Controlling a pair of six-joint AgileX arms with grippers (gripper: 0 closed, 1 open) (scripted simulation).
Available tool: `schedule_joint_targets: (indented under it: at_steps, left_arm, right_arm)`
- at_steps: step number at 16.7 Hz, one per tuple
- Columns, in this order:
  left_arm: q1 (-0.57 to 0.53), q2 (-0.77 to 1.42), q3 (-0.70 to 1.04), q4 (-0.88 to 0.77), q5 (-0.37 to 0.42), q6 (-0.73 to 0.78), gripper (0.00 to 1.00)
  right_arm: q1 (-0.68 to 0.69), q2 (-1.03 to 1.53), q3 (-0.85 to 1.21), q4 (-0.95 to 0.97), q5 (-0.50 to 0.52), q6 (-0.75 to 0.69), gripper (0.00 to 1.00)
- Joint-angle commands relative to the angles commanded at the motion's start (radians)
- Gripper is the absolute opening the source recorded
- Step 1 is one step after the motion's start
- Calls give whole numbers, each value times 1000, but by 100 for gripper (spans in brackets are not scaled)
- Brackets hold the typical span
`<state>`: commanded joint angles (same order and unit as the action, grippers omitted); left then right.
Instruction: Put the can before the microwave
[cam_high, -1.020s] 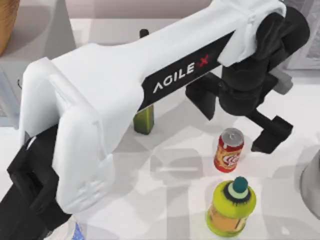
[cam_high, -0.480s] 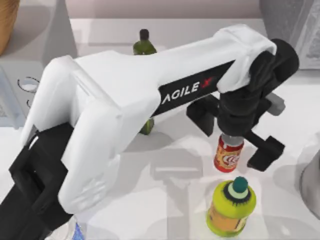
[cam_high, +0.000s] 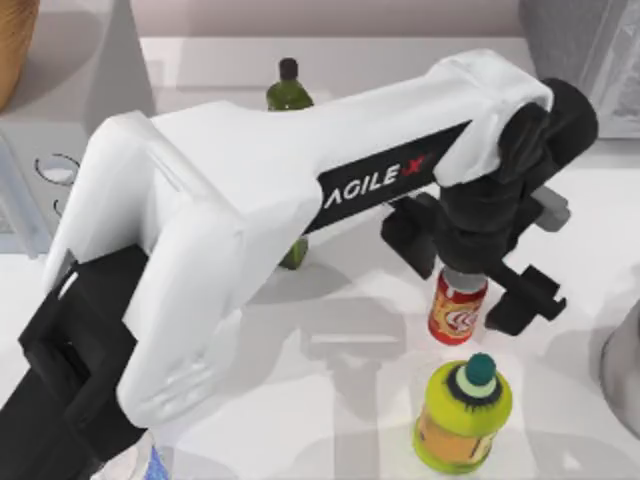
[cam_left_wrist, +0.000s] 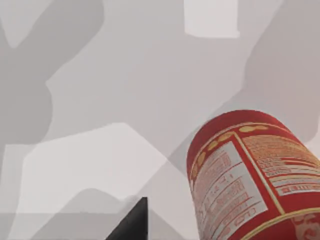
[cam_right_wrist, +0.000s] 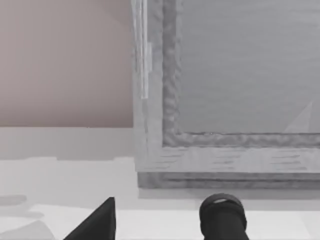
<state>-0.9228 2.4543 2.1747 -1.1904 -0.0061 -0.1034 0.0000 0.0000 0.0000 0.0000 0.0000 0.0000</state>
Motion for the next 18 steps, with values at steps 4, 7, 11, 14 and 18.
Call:
schedule_joint_targets:
  at_steps: [4, 7, 11, 14, 18]
  left_arm:
    - [0, 0, 0, 0, 0, 0, 32]
    - [0, 0, 0, 0, 0, 0, 10]
    - [0, 0, 0, 0, 0, 0, 0]
    - [0, 0, 0, 0, 0, 0, 0]
    - [0, -1, 4, -4, 0, 2, 0]
  right_arm:
    - [0, 0, 0, 0, 0, 0, 100]
    - [0, 0, 0, 0, 0, 0, 100]
    - [0, 0, 0, 0, 0, 0, 100]
    - [0, 0, 0, 0, 0, 0, 100]
    - [0, 0, 0, 0, 0, 0, 100]
